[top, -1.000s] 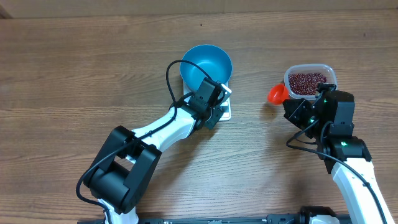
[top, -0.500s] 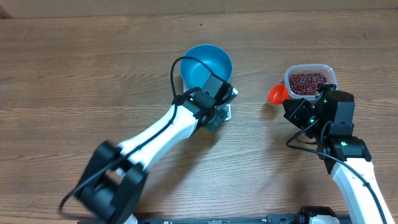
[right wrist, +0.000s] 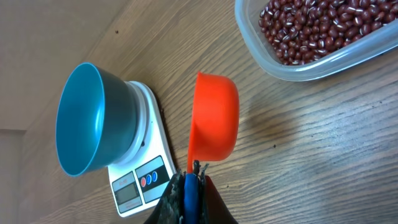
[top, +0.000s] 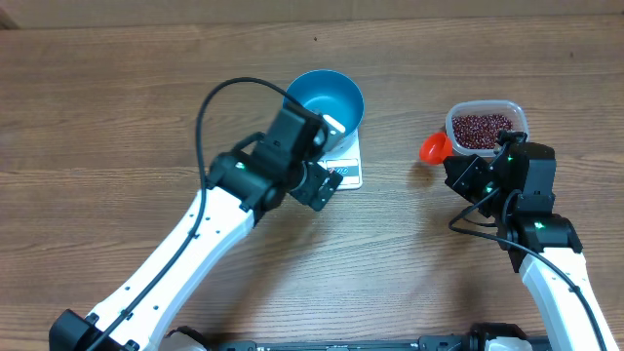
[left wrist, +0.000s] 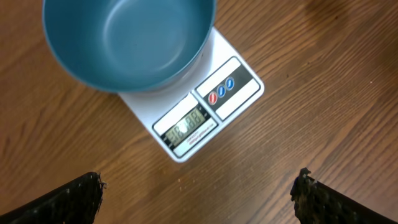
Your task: Scoop item into bowl and weigh 150g on scale
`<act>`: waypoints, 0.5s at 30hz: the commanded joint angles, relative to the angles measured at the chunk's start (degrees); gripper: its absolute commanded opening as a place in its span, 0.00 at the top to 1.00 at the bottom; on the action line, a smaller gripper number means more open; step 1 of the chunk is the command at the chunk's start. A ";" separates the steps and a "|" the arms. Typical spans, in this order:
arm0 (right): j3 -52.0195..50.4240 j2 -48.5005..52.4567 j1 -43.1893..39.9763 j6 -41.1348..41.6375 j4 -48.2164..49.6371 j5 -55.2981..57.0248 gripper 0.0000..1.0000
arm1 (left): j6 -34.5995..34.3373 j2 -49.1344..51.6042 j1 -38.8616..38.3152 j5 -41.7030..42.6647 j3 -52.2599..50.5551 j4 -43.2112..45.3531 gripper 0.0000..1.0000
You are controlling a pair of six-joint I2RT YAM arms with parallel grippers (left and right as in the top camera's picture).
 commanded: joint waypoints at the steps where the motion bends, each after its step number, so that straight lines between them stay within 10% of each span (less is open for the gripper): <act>1: 1.88 -0.79 -0.15 -0.52 -0.17 0.79 0.96 | -1.07 -2.54 2.64 5.60 0.63 -1.42 0.00; 15: 1.88 -0.79 -0.15 -1.53 -0.48 -0.31 0.96 | 3.58 -14.91 5.40 7.50 -0.63 -4.55 0.00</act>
